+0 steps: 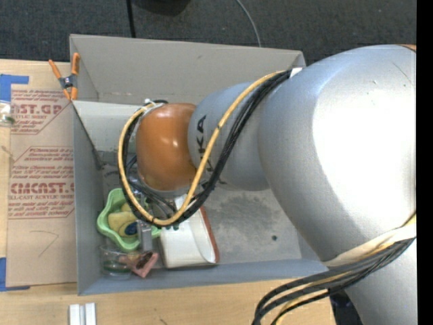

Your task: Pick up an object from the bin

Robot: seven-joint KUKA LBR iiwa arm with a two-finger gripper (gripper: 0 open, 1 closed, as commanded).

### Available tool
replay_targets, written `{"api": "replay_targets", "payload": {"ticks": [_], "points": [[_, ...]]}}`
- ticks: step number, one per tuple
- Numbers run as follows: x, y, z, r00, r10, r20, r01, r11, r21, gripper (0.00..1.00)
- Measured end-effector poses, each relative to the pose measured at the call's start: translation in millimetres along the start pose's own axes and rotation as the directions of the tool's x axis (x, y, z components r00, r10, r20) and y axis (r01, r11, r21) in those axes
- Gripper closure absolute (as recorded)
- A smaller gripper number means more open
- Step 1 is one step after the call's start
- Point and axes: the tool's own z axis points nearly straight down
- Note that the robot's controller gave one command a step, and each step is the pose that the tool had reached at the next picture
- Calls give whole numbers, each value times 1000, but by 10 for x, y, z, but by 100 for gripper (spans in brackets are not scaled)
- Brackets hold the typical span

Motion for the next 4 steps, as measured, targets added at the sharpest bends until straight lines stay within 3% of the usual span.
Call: {"api": "replay_targets", "payload": {"ticks": [1, 3, 4], "points": [[-565, 39, 42, 983, -184, -9, 184, 982, 28, 100], [-565, 39, 42, 983, -184, -9, 184, 983, 27, 100], [-343, 10, 26, 976, -216, 10, 216, 976, 25, 100]]}}
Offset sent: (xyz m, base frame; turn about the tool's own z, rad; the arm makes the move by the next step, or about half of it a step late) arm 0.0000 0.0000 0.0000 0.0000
